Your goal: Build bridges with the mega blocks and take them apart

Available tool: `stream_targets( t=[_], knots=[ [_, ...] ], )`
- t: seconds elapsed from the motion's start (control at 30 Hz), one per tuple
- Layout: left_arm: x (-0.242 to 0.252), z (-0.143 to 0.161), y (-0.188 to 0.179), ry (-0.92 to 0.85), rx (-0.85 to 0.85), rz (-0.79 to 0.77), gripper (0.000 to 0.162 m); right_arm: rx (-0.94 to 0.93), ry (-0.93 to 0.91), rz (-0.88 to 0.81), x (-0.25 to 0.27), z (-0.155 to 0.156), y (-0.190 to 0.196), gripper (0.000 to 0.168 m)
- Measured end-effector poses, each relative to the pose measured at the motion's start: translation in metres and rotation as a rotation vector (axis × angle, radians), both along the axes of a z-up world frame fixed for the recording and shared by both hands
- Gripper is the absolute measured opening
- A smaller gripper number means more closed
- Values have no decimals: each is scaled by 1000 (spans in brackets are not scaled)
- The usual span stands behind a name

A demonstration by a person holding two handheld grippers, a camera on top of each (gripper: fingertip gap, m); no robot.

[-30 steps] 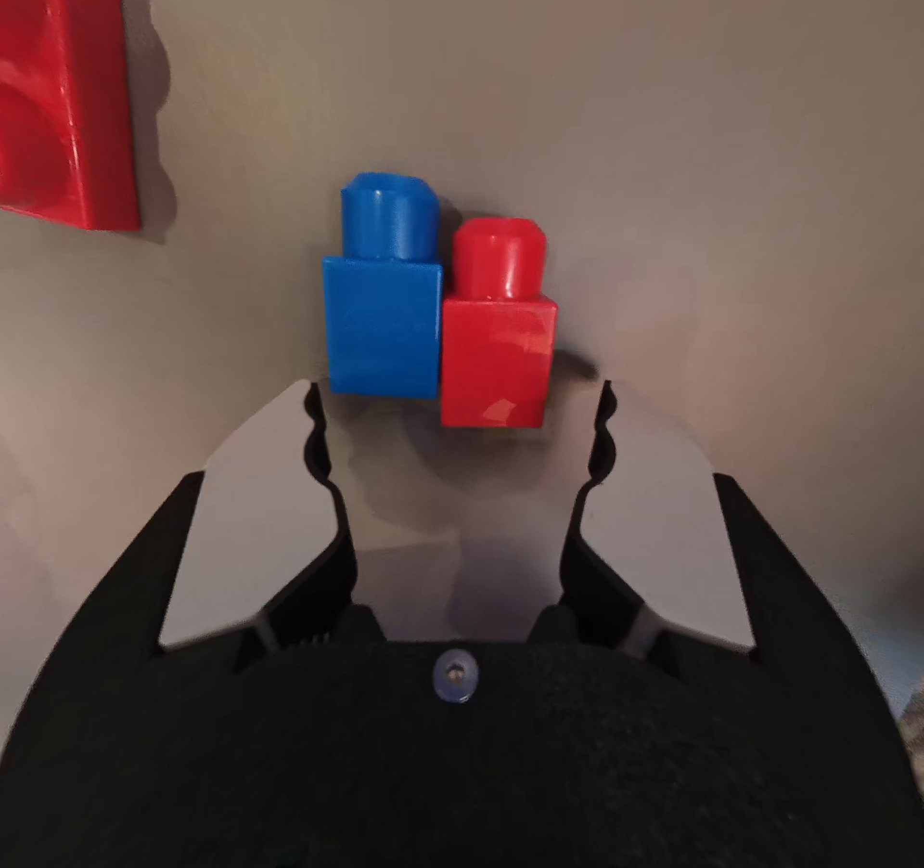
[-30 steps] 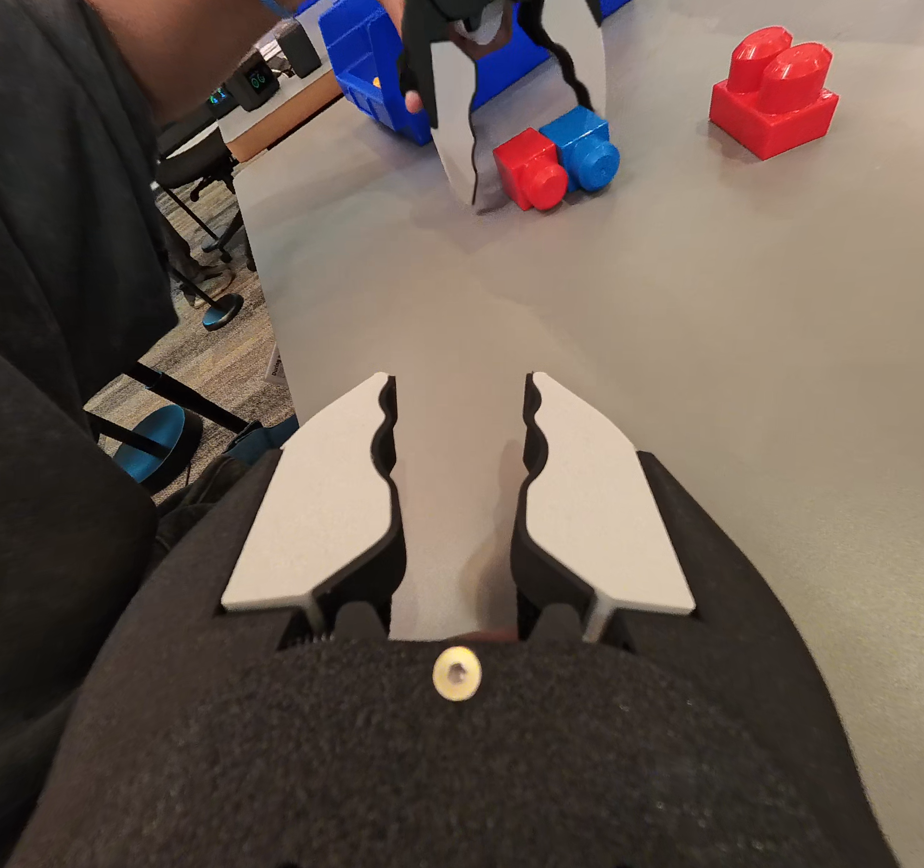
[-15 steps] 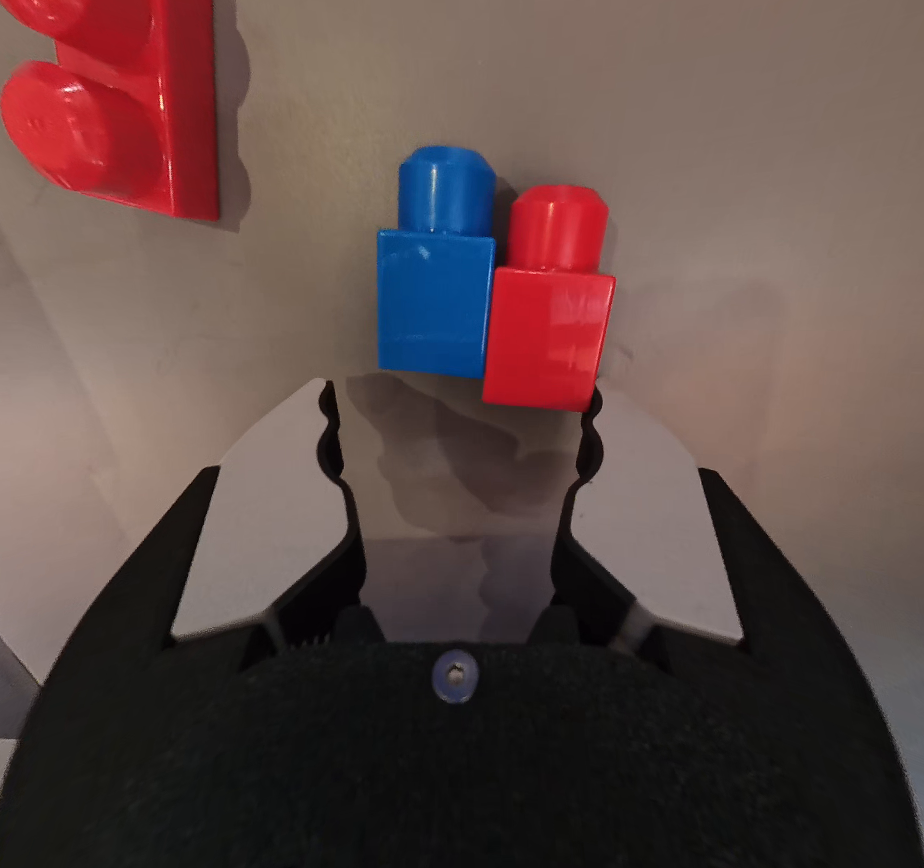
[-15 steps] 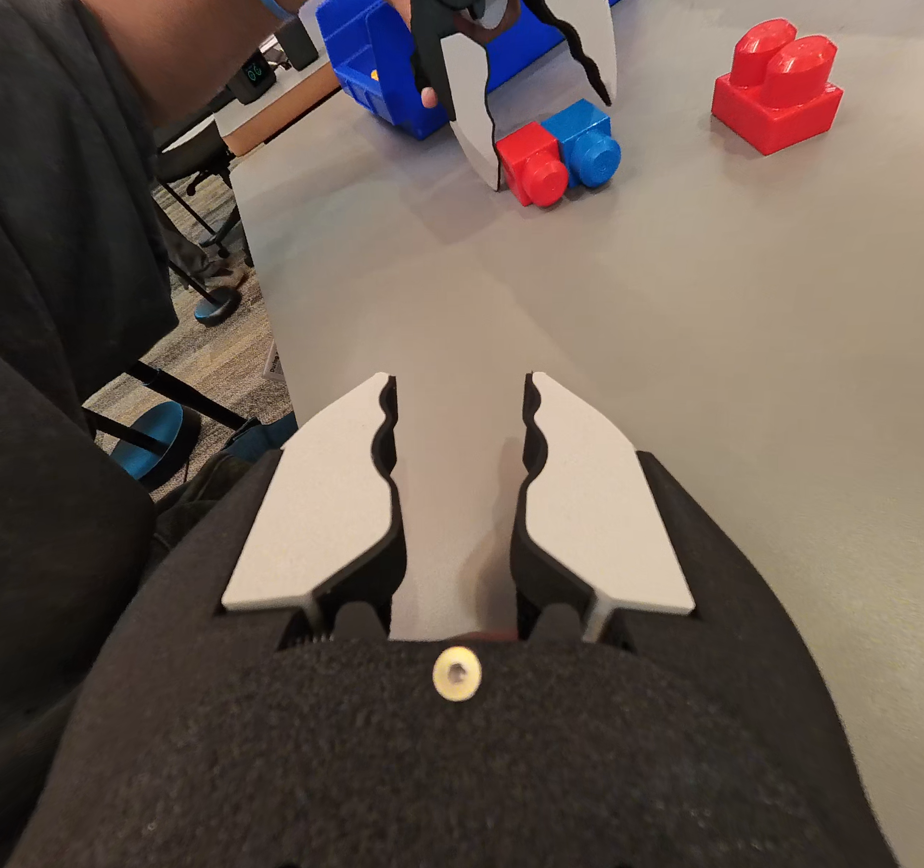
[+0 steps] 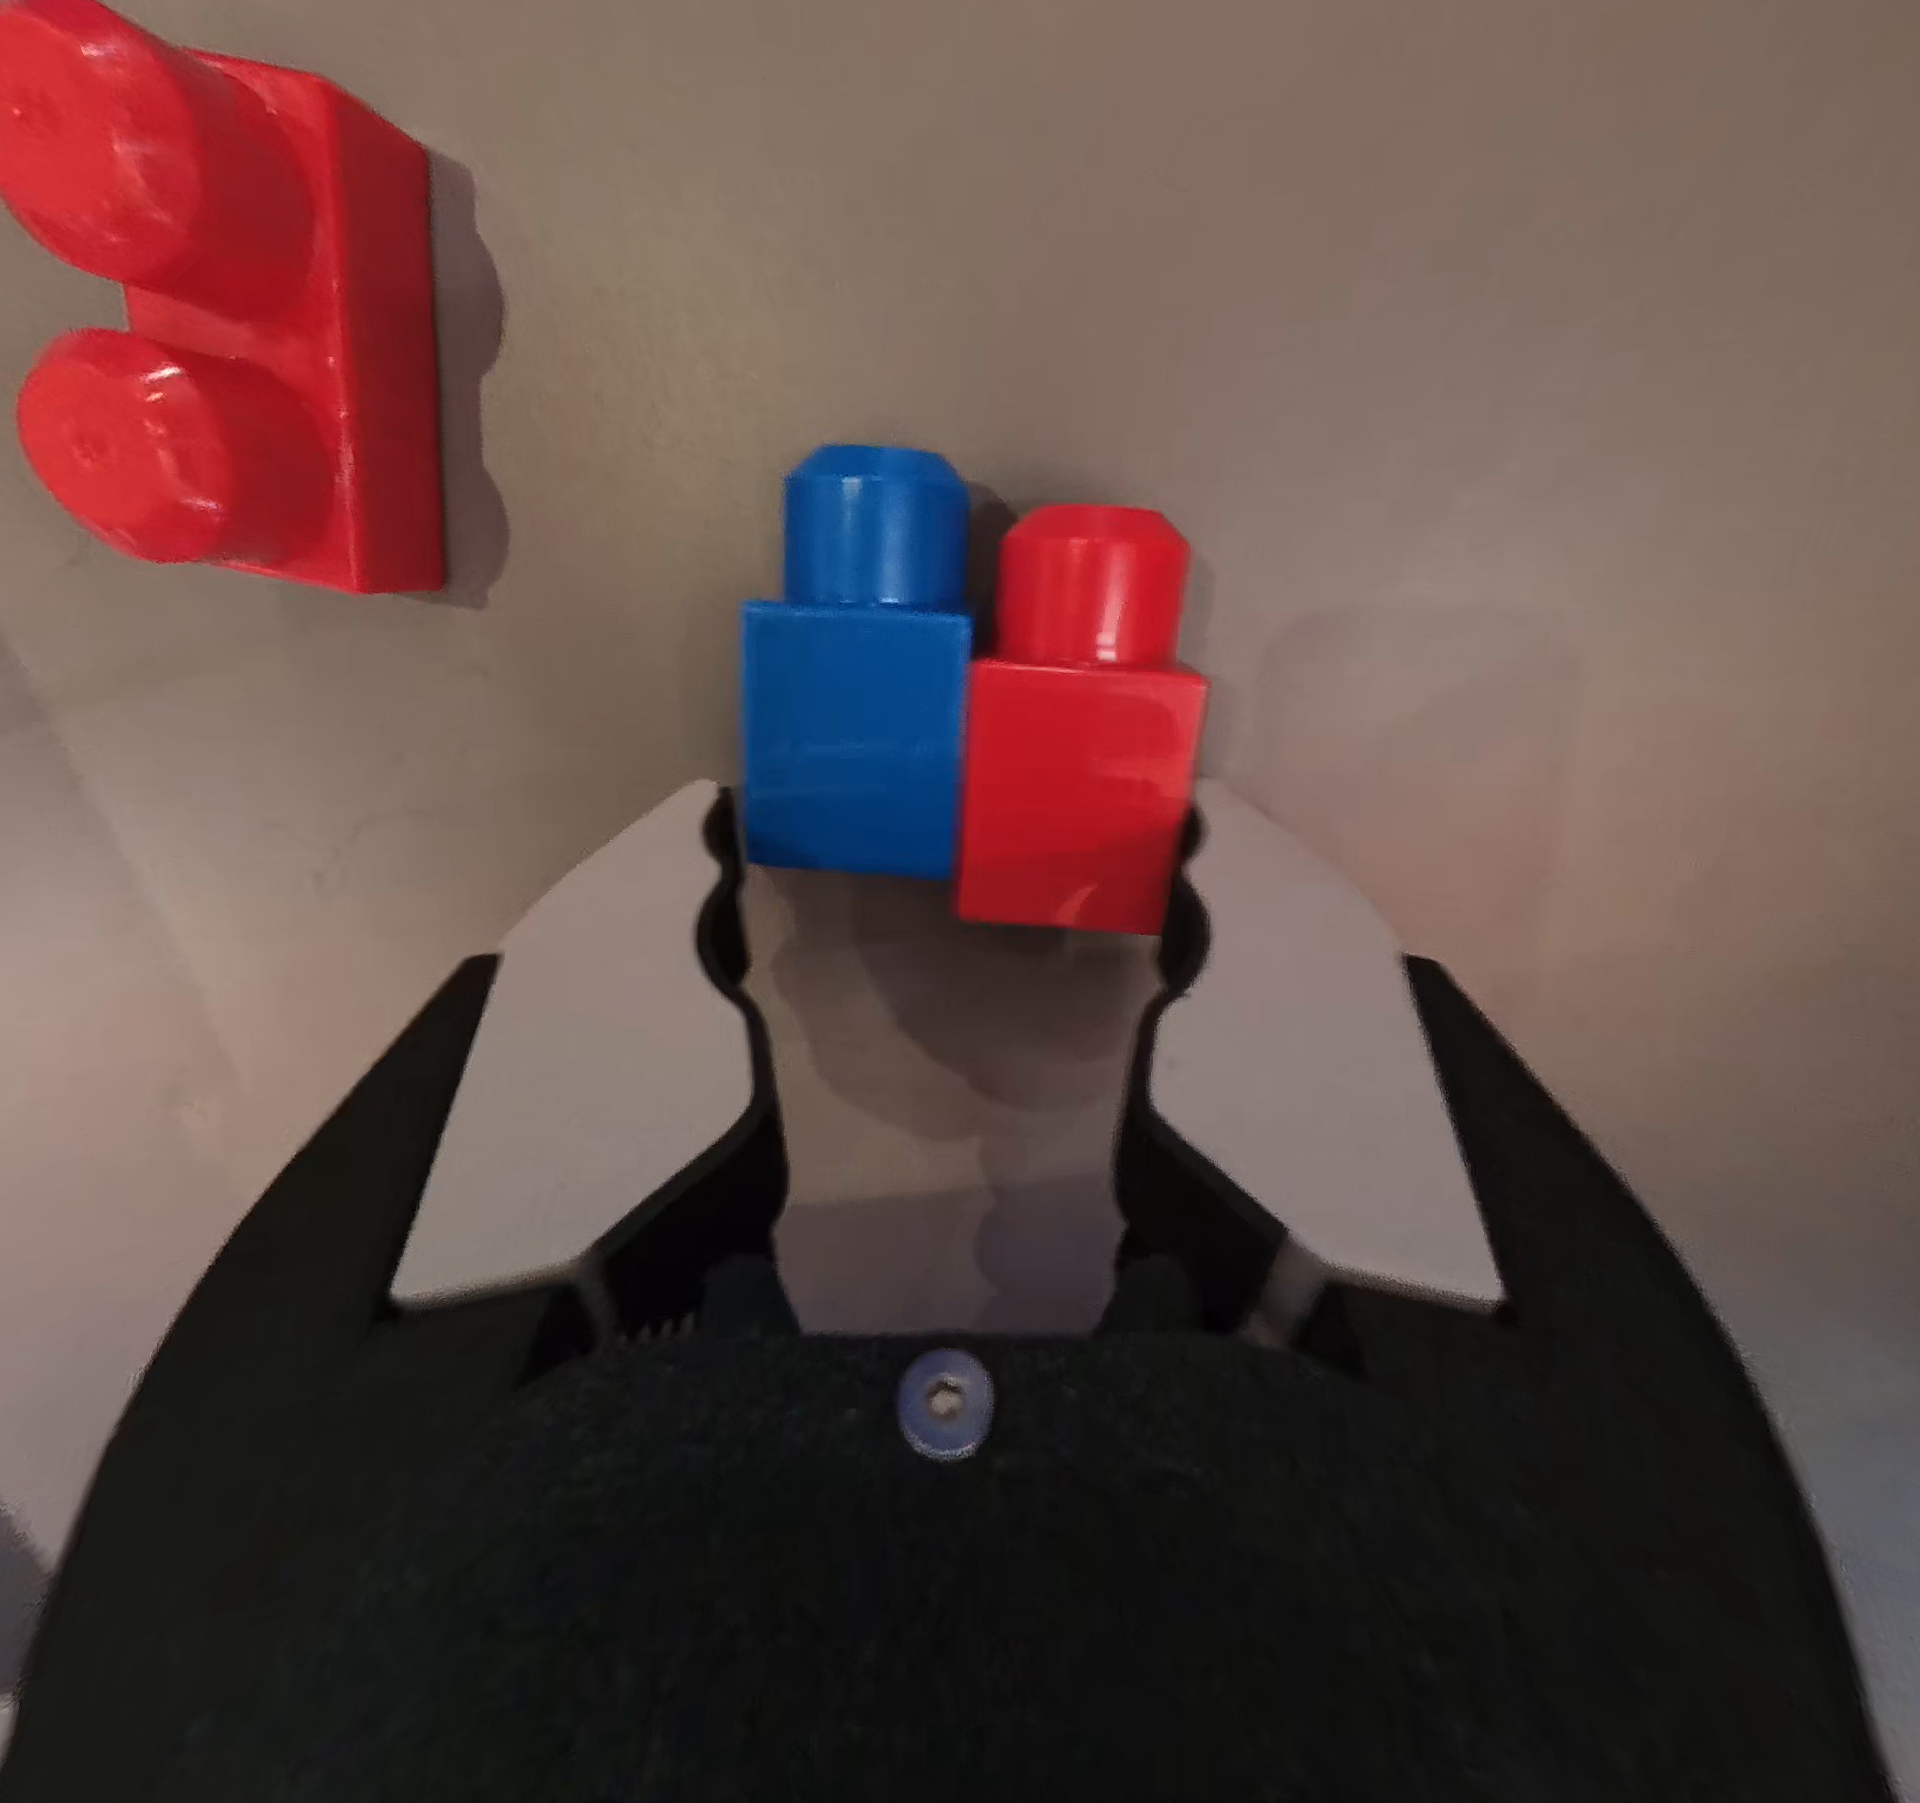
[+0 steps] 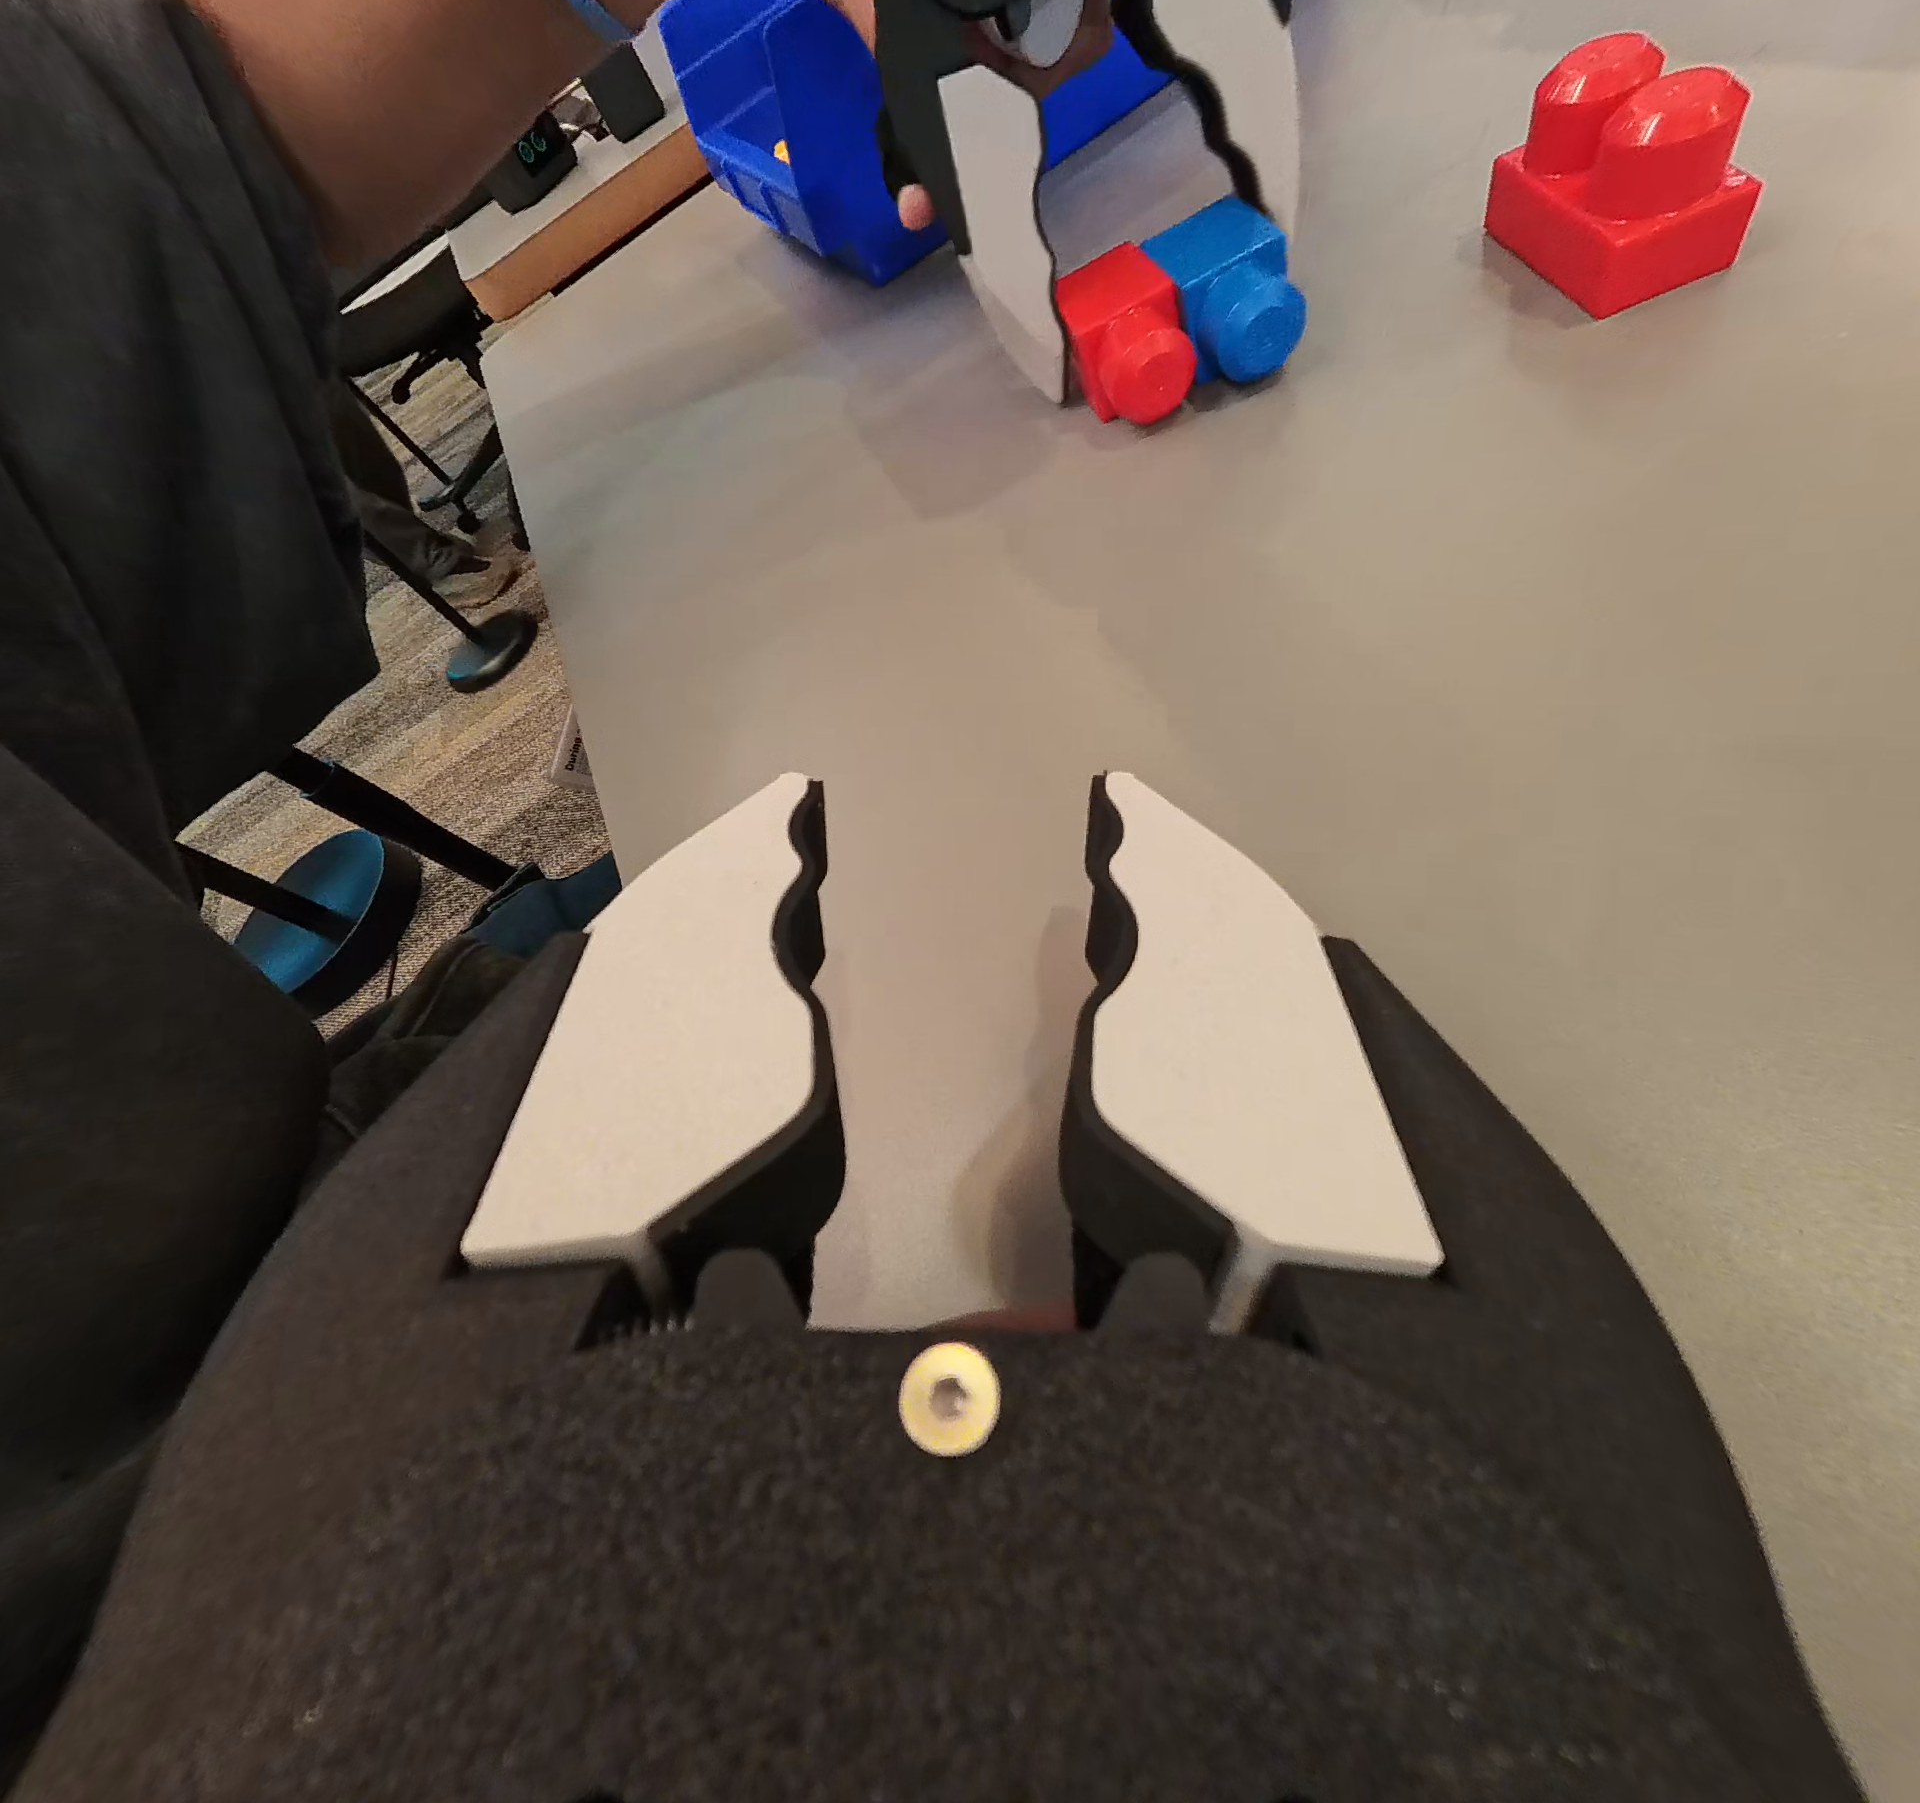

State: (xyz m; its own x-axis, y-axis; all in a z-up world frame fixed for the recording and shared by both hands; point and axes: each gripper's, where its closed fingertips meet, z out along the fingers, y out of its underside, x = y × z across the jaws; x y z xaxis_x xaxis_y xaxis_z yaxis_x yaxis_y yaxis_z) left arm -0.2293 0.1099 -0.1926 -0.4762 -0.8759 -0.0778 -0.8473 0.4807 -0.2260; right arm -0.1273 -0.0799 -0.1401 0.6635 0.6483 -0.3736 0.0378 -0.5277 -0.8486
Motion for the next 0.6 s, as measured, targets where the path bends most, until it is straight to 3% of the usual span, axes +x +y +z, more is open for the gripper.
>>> stream_targets(
  t=[0.3,0.5,0.6],
  knots=[
    [9,0,-13,-31,-41,-44,75,-3,4,1,0,0,0,48],
    [19,11,-15,-168,21,98,75,-2,6,0,0,0,0,48],
    [20,27,-8,-325,86,259,75,-8,4,-3,0,0,0,48]
  ],
)
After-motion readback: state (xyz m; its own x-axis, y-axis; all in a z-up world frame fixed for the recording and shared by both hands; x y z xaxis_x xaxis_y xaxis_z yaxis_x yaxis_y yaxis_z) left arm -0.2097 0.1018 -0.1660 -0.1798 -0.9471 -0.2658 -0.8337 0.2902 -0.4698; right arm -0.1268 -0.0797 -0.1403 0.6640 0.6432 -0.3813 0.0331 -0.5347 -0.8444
